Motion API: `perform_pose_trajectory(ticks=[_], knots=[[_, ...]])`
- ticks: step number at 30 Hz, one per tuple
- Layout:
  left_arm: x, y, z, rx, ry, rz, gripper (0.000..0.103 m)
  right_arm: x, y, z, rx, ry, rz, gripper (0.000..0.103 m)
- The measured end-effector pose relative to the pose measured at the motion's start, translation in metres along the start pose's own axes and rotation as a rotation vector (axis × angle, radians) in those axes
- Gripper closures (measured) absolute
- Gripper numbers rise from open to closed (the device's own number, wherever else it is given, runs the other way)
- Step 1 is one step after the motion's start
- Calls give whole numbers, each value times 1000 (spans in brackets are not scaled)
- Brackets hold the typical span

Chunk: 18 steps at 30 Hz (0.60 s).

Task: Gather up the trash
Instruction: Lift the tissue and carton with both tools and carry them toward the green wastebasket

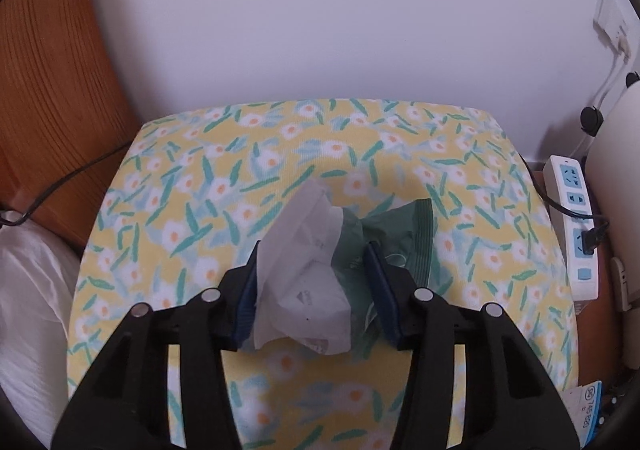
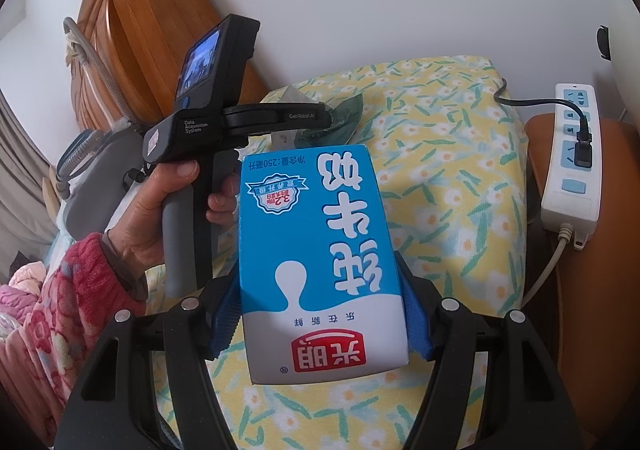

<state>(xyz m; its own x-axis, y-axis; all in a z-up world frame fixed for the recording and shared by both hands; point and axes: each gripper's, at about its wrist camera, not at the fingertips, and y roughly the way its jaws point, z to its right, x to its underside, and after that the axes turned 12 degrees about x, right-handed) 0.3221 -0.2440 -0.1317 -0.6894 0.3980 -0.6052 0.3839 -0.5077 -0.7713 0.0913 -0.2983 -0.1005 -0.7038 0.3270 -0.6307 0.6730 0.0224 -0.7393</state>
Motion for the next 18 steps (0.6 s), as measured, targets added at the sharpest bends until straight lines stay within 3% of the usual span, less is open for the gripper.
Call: perform_pose_trajectory(ticks=[8,18], knots=[[1,-25,-1,4,15,26,76,1,0,2,4,17,7,35],[32,-98,1,-37,-12,88,82,4,-4,-2,57,11,28,35]])
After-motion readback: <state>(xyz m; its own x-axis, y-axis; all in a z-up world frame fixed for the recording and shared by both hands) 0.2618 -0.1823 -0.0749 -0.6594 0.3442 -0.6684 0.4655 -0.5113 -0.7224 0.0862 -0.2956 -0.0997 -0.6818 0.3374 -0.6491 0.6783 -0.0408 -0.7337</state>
